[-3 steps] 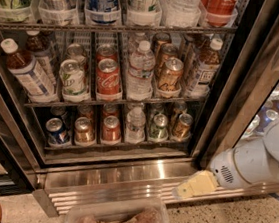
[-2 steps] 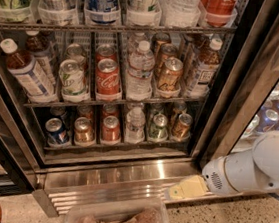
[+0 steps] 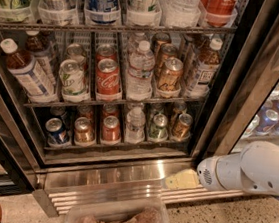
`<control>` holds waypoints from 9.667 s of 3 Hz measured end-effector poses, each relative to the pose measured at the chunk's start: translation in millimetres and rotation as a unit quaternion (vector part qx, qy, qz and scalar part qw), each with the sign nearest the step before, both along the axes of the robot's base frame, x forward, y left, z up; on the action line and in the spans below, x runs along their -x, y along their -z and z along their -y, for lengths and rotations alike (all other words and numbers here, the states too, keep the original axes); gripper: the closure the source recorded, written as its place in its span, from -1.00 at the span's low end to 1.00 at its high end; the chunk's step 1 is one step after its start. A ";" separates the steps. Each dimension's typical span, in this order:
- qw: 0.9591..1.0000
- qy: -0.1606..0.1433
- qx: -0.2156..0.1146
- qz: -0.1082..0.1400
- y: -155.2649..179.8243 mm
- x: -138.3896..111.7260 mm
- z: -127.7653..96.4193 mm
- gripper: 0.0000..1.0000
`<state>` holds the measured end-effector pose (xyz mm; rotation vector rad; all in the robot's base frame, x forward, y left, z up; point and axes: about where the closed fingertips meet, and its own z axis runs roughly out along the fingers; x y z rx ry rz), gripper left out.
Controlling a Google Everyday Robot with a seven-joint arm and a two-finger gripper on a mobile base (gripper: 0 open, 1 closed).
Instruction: Pick green can from bottom shelf of fridge
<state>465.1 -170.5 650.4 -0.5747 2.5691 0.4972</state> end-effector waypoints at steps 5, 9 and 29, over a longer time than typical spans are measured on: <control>0.997 0.054 -0.058 0.012 75.4 -40.0 -49.3 -1.00; 0.988 0.102 -0.047 0.108 83.8 -96.3 -60.4 -1.00; 0.954 0.121 -0.082 0.262 38.1 -235.0 -62.7 1.00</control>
Offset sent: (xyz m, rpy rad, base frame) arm -0.0039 0.0239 -0.0378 0.0981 0.0510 -0.0370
